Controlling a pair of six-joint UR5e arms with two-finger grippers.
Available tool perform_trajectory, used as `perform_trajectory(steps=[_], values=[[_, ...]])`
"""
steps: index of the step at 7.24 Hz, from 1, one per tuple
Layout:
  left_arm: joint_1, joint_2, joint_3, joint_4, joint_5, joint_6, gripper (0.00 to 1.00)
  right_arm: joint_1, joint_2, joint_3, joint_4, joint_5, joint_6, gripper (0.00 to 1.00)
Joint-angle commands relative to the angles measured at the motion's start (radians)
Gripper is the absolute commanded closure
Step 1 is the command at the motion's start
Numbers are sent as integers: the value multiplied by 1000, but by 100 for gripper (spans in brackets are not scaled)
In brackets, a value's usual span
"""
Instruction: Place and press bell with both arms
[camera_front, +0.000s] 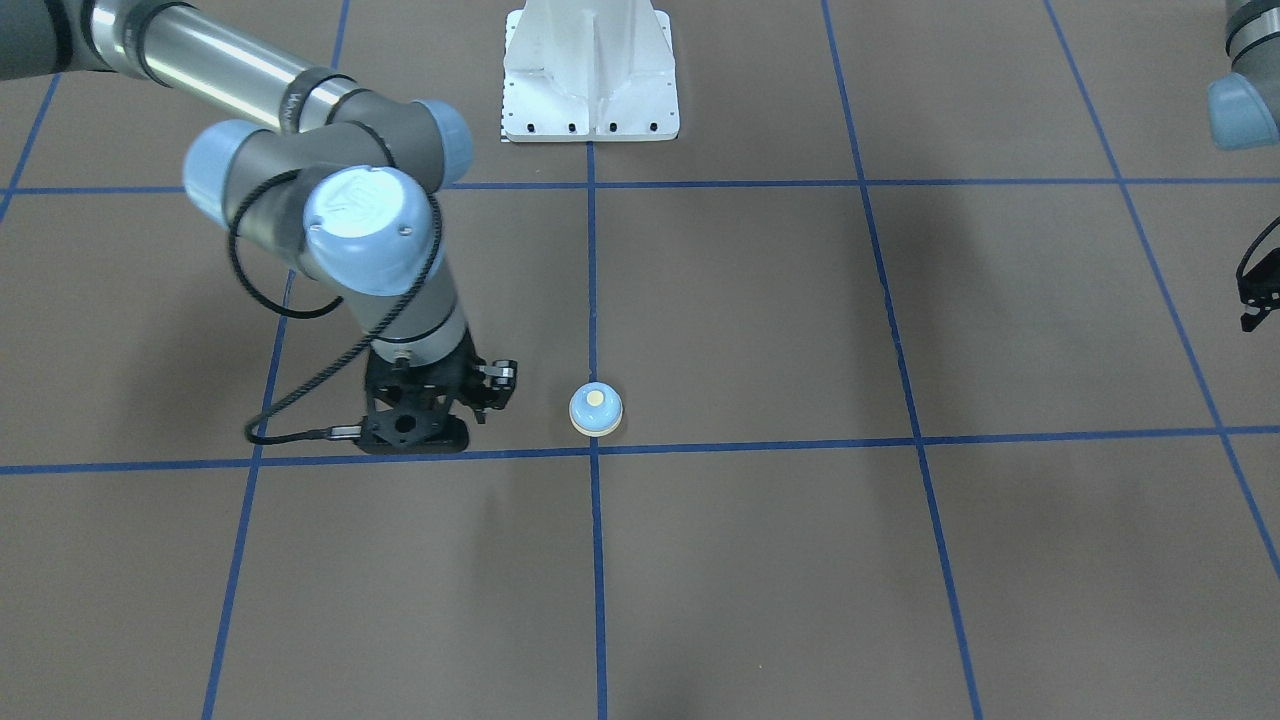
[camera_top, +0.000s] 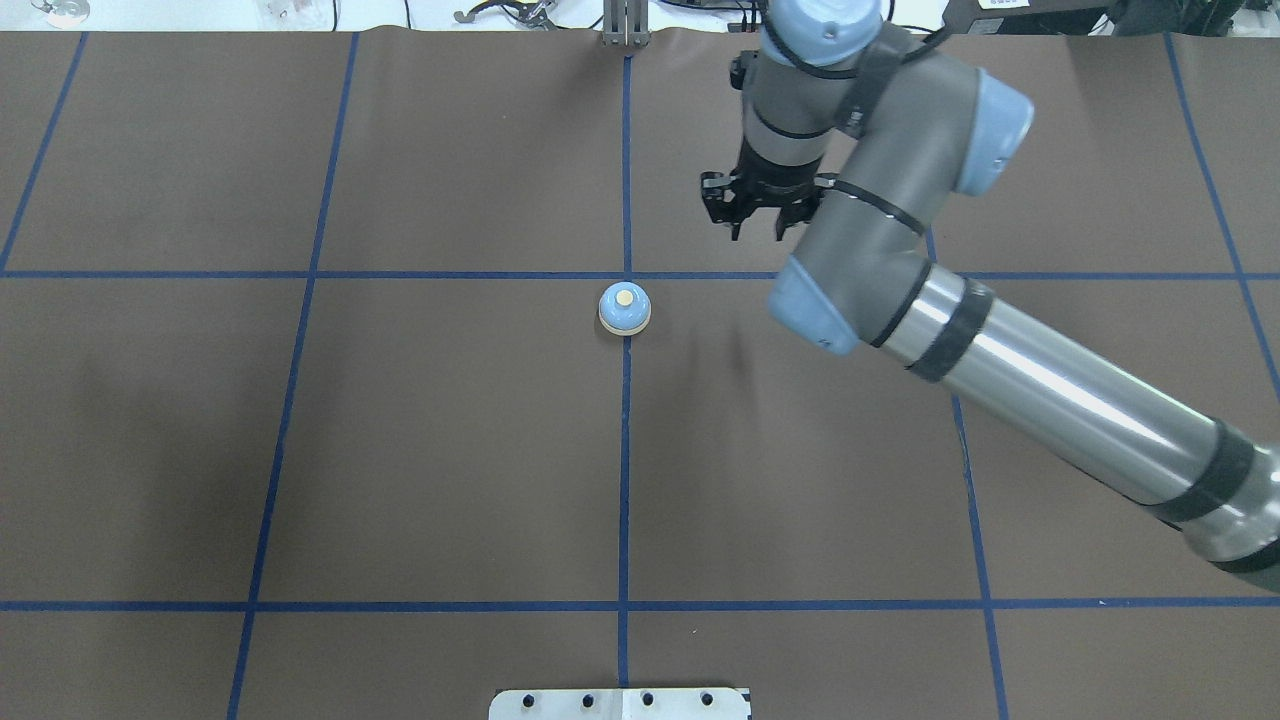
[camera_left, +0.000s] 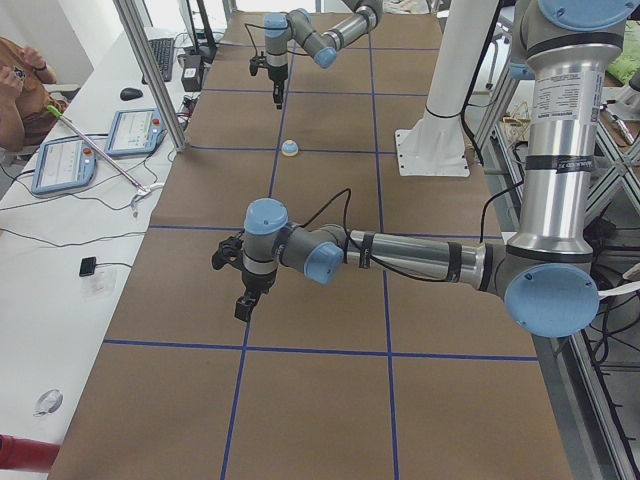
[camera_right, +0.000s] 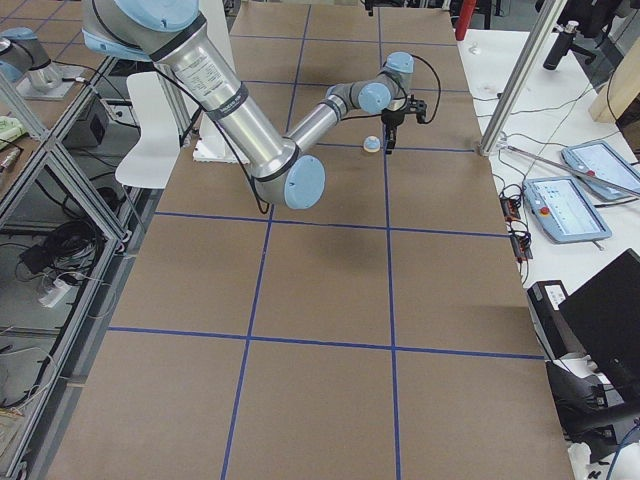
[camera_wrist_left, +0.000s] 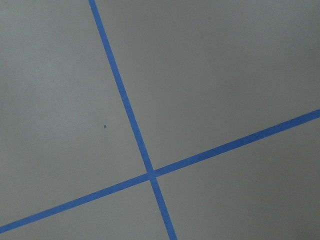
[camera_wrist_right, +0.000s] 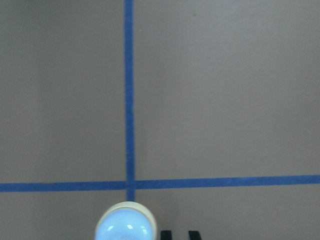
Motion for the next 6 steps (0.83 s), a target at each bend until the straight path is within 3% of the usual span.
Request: perform_trajectory(steps=[1, 2, 4, 6], values=[[-23, 19, -2, 0, -8, 3, 0, 143, -225, 165, -46, 33, -302, 0], [-36, 29, 0, 18, -10, 58, 0, 223, -317, 213, -44, 90, -440, 0], [-165, 36, -8, 142, -92, 210, 0, 430, -508, 250, -40, 214, -759, 0], [-207, 46, -9, 201, -97, 246, 0, 614, -686, 235, -37, 233, -1059, 0]])
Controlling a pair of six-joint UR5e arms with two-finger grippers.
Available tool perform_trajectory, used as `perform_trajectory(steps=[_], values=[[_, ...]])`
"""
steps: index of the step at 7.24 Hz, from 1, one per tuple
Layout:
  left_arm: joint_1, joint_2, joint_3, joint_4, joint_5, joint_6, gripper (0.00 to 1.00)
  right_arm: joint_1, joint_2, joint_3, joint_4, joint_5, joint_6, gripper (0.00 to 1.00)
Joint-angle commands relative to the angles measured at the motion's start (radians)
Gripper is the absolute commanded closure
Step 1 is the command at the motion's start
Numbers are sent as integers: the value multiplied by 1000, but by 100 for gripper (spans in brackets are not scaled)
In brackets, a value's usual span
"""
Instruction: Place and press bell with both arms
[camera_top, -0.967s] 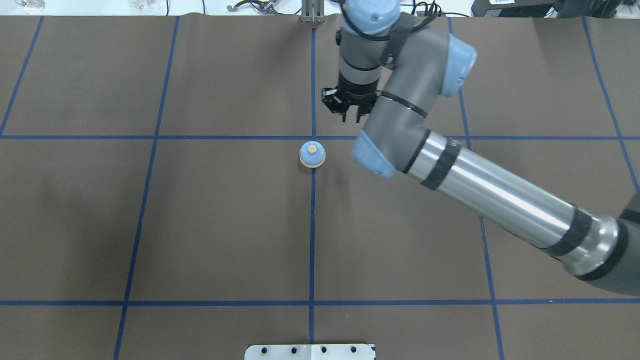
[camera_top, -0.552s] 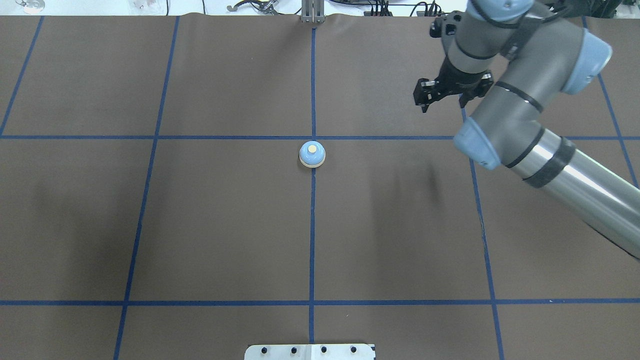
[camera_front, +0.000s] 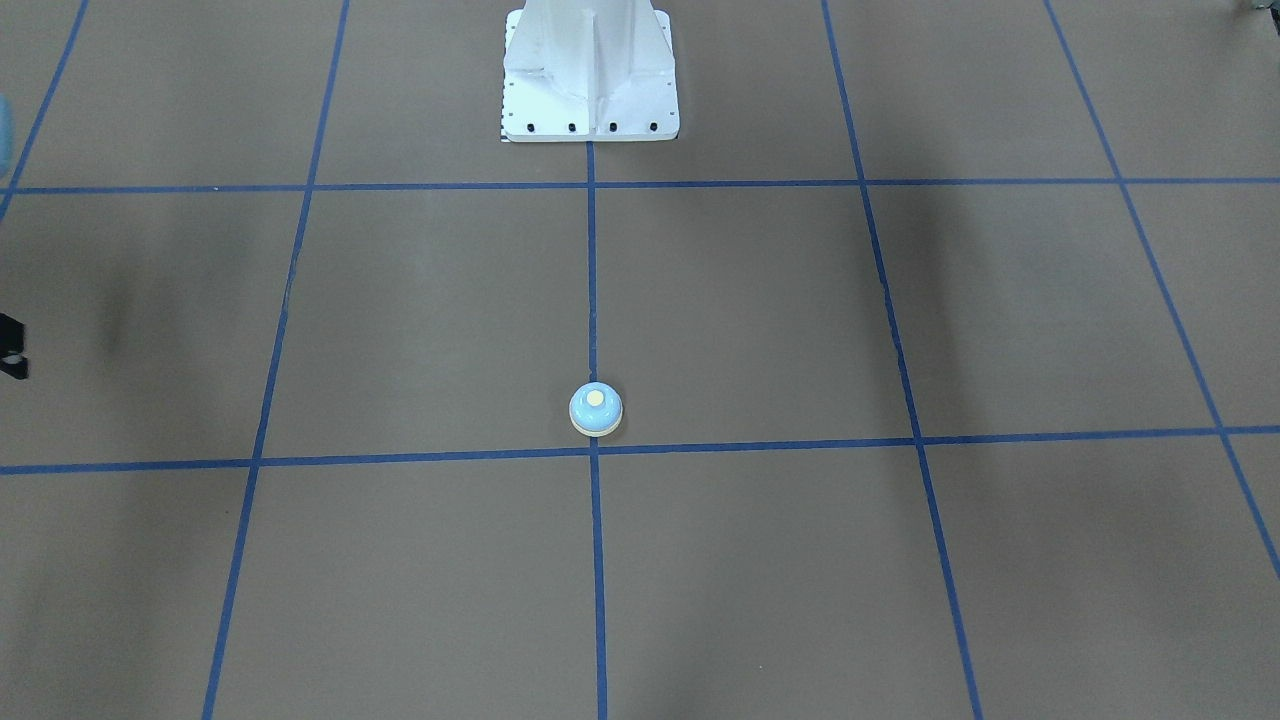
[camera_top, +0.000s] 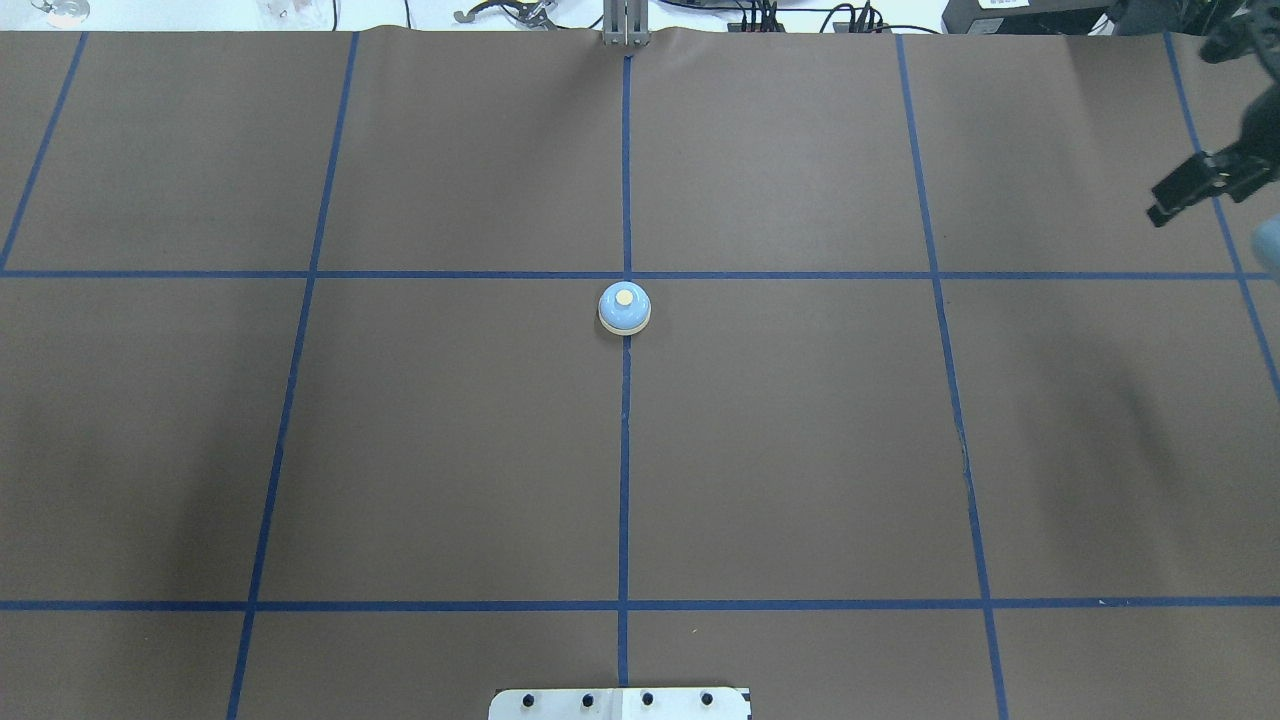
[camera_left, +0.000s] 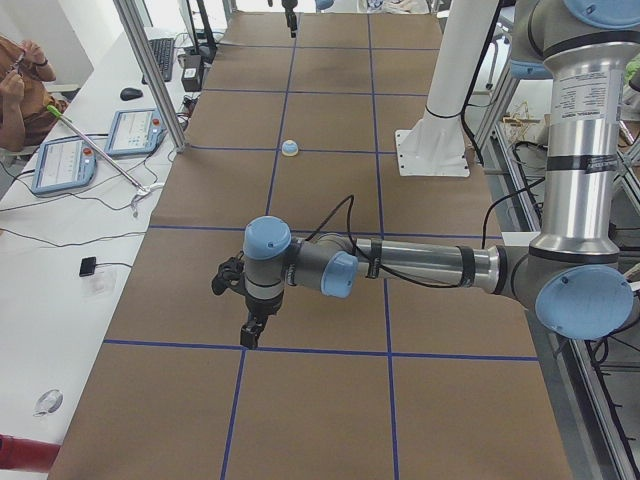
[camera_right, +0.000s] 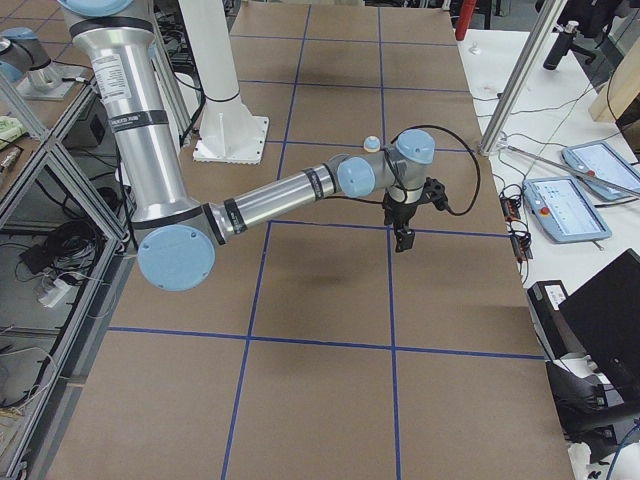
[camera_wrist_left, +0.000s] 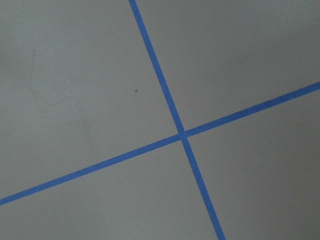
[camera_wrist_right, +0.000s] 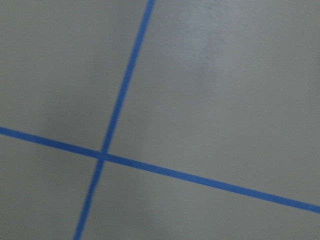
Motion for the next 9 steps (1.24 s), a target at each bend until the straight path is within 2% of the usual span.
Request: perform_trajectory(steps=[1, 4, 5, 7, 9], values=[[-30, 25, -1, 37, -10, 25, 0, 183, -188, -1, 6, 14, -277, 0], [-88, 74, -21, 37, -52, 25, 0, 216, -199, -53, 6, 3, -286, 0], [-90, 111, -66, 37, -46, 8, 0, 230, -204, -72, 6, 9, -280, 0], [-88, 117, -99, 37, -46, -57, 0, 243, -243, -84, 4, 71, -278, 0], [-90, 117, -101, 37, -47, -58, 0, 263, -244, -75, -2, 87, -254, 0]])
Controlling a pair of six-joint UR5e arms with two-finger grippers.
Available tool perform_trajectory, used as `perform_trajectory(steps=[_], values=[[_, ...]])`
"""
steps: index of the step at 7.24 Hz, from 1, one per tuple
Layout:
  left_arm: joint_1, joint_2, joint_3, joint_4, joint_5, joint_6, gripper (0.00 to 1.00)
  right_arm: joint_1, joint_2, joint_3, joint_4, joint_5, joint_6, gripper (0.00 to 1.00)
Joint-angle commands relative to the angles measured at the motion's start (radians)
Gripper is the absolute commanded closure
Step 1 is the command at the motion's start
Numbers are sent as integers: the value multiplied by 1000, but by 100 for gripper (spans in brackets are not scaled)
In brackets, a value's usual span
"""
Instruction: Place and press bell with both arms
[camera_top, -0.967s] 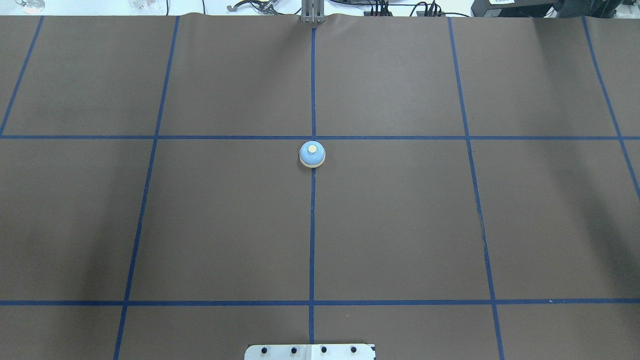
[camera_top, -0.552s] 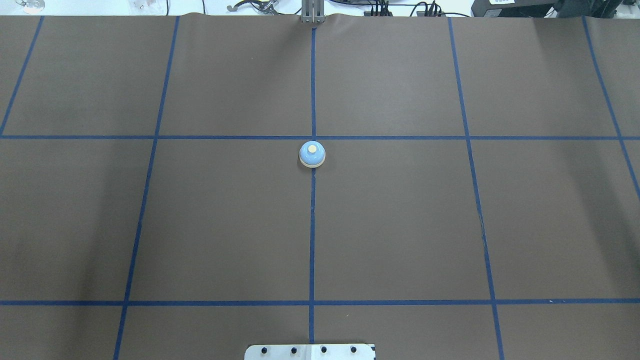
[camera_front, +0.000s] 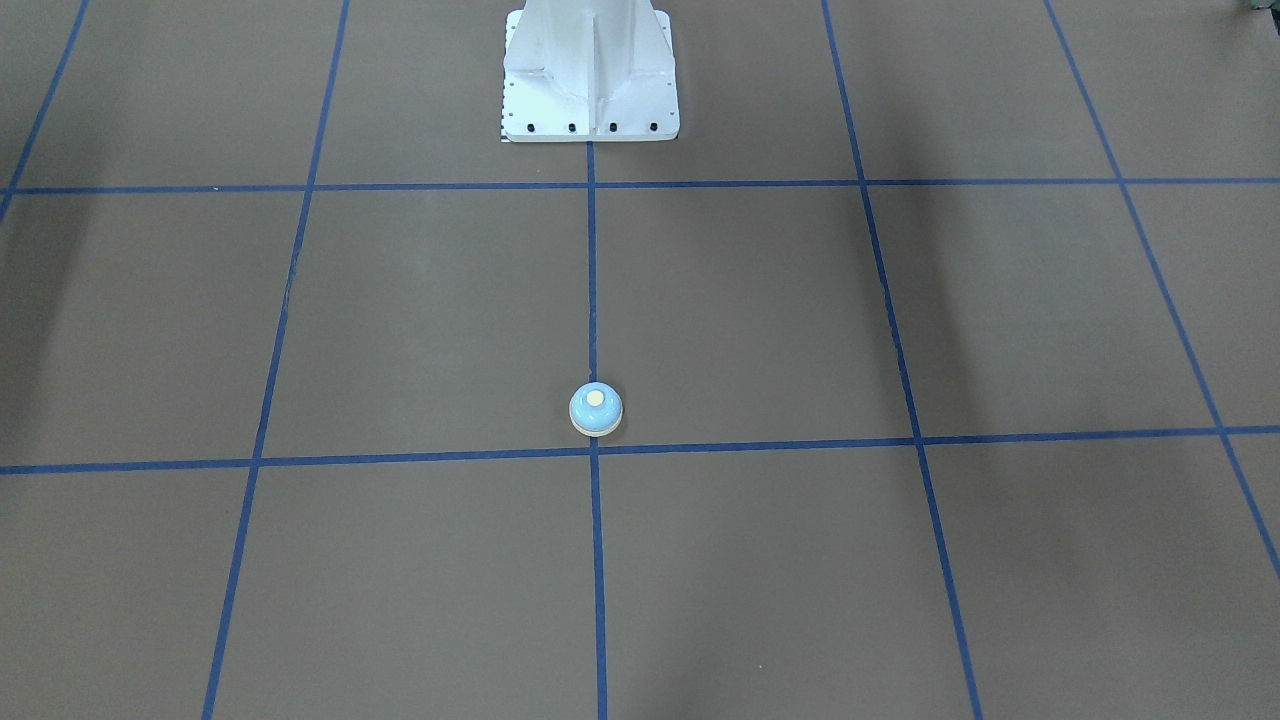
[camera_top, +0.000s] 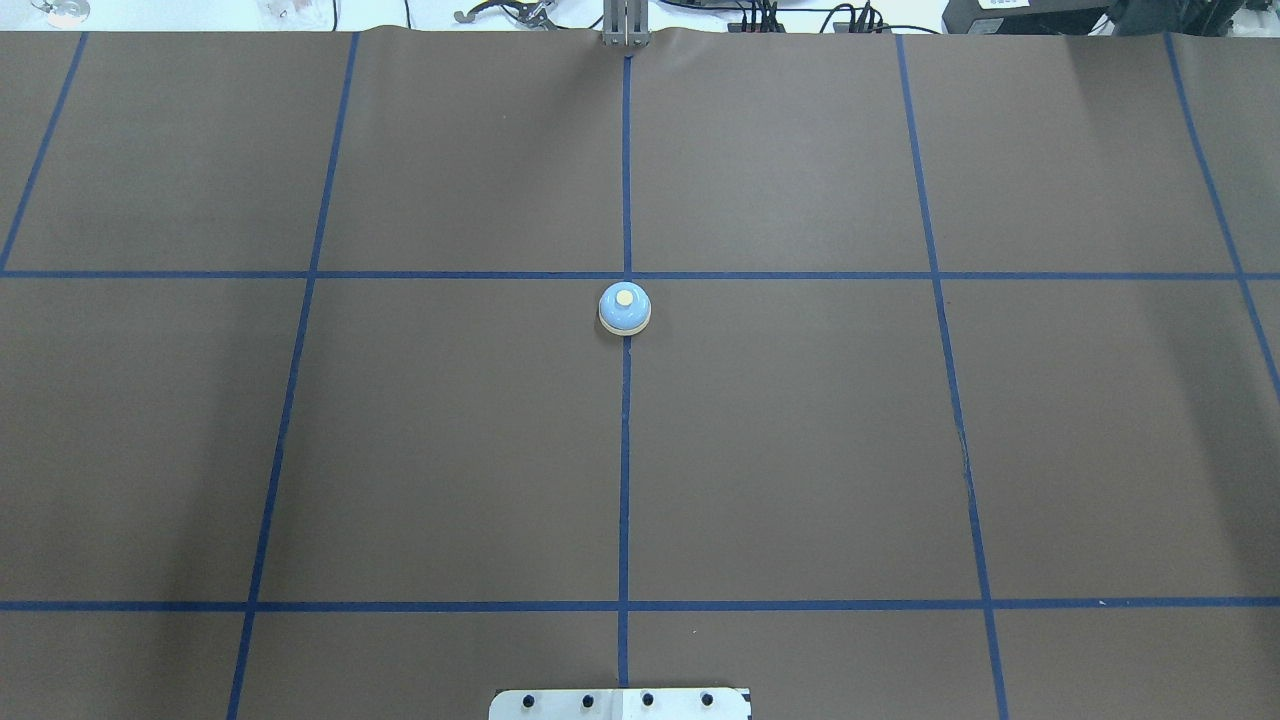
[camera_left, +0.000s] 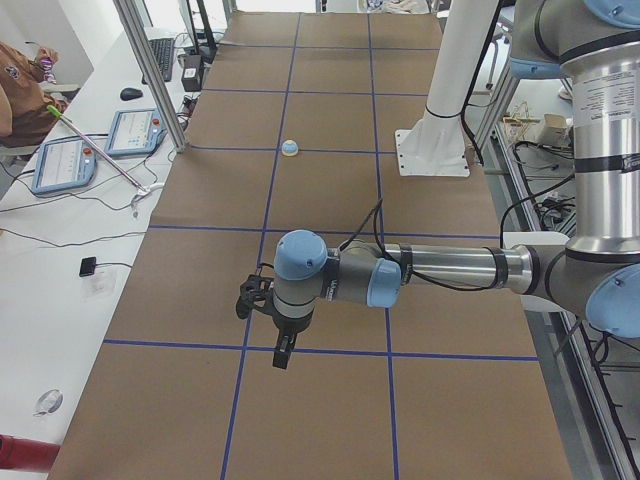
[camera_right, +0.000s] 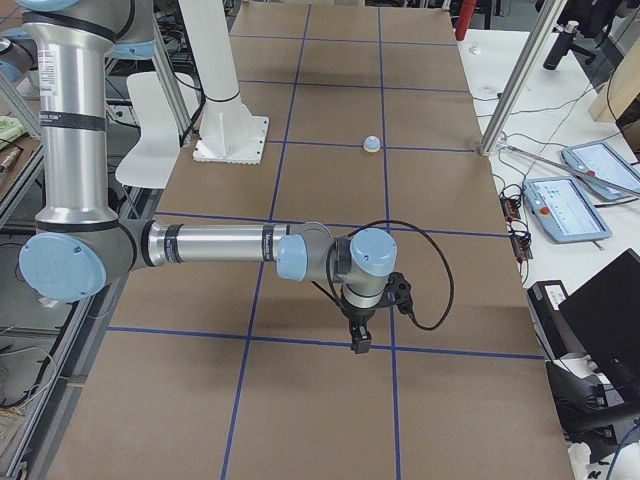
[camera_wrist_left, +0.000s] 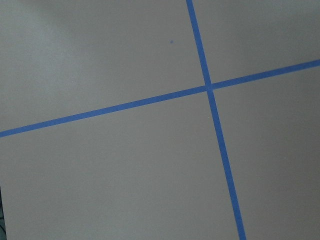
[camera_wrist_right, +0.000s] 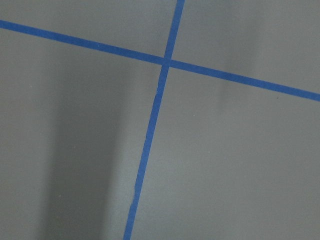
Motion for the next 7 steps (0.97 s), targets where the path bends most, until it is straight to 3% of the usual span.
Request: perform_trajectory(steps=[1, 7], values=[[1, 1, -4, 0, 0, -6, 0, 9, 3, 17, -4, 13, 75, 0], [3, 1, 0, -2, 3, -6, 0, 9, -6, 12, 3, 16, 79, 0]])
